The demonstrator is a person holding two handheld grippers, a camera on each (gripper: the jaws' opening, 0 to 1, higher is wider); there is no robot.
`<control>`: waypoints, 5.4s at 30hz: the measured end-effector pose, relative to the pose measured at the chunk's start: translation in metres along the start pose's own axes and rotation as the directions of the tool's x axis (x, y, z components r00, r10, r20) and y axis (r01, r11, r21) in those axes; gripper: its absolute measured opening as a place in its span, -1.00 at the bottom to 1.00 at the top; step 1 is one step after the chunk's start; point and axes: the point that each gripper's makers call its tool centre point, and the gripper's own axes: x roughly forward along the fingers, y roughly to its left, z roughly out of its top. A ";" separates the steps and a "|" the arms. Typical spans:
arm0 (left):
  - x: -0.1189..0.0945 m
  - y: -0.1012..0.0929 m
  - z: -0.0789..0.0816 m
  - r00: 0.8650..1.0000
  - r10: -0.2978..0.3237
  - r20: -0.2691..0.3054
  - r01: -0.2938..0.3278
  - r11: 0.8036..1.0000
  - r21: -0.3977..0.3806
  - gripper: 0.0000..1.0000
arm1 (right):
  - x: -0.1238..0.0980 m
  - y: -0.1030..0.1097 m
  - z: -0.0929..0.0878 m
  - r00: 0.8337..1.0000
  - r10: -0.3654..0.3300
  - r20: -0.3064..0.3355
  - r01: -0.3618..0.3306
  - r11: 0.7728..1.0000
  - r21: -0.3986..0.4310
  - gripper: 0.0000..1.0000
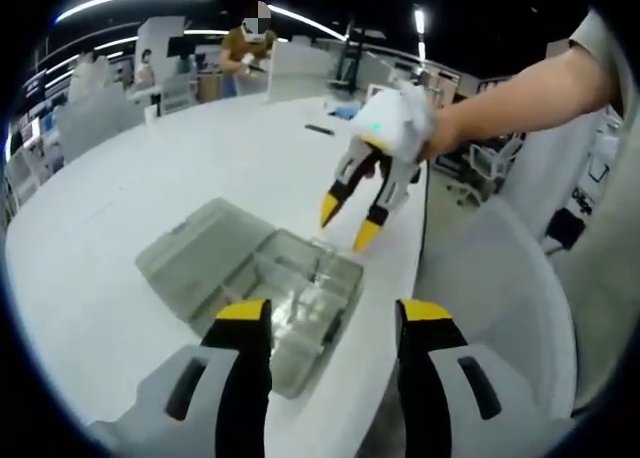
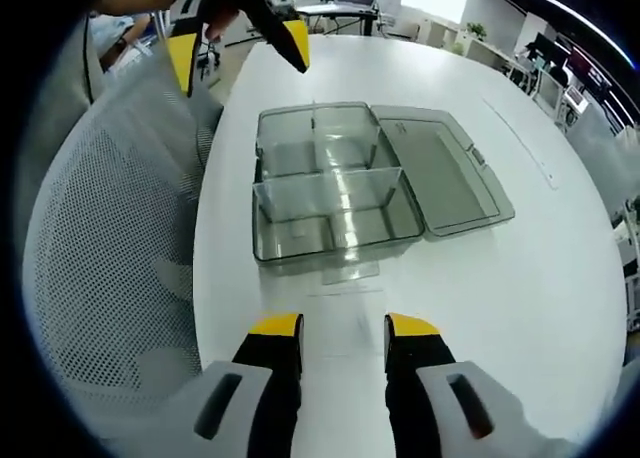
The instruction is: Insert the divider into the dual guide fixture by aligning both edges with the guide slots and pushing it downward to the bottom, including one-sided entry, uneven engagement, binding, and posture correction.
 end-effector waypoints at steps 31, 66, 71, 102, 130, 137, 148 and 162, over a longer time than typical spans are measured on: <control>0.003 -0.005 0.001 1.000 0.008 0.020 -0.007 0.998 -0.055 -0.10 | -0.024 0.028 0.058 0.989 -0.076 0.125 0.084 0.994 -0.066 -0.45; -0.011 -0.005 0.027 0.993 -0.001 0.122 0.027 0.976 -0.216 -0.22 | -0.053 0.044 0.131 0.970 -0.098 0.222 0.142 0.971 -0.190 -0.45; -0.012 -0.007 0.028 0.991 -0.004 0.131 0.036 0.968 -0.250 -0.26 | -0.052 0.048 0.133 0.969 -0.098 0.227 0.144 0.970 -0.197 -0.45; -0.006 -0.004 0.025 0.994 -0.001 0.107 0.048 0.896 -0.441 -0.80 | -0.047 0.048 0.142 0.964 -0.102 0.245 0.154 0.967 -0.202 -0.45; 0.000 -0.001 0.025 0.996 -0.008 0.089 0.055 0.842 -0.536 -0.98 | -0.044 0.042 0.140 0.963 -0.113 0.245 0.165 0.965 -0.202 -0.45; 0.002 -0.001 0.024 0.997 -0.006 0.083 0.051 0.832 -0.553 -0.99 | -0.044 0.042 0.139 0.963 -0.115 0.244 0.167 0.964 -0.206 -0.45; 0.004 0.000 0.023 0.996 -0.009 0.084 0.058 0.793 -0.607 -1.00 | -0.043 0.041 0.137 0.962 -0.121 0.243 0.174 0.963 -0.208 -0.45; 0.004 0.002 0.023 0.997 -0.002 0.082 0.053 0.780 -0.624 -1.00 | -0.045 0.039 0.139 0.961 -0.128 0.246 0.177 0.965 -0.193 -0.45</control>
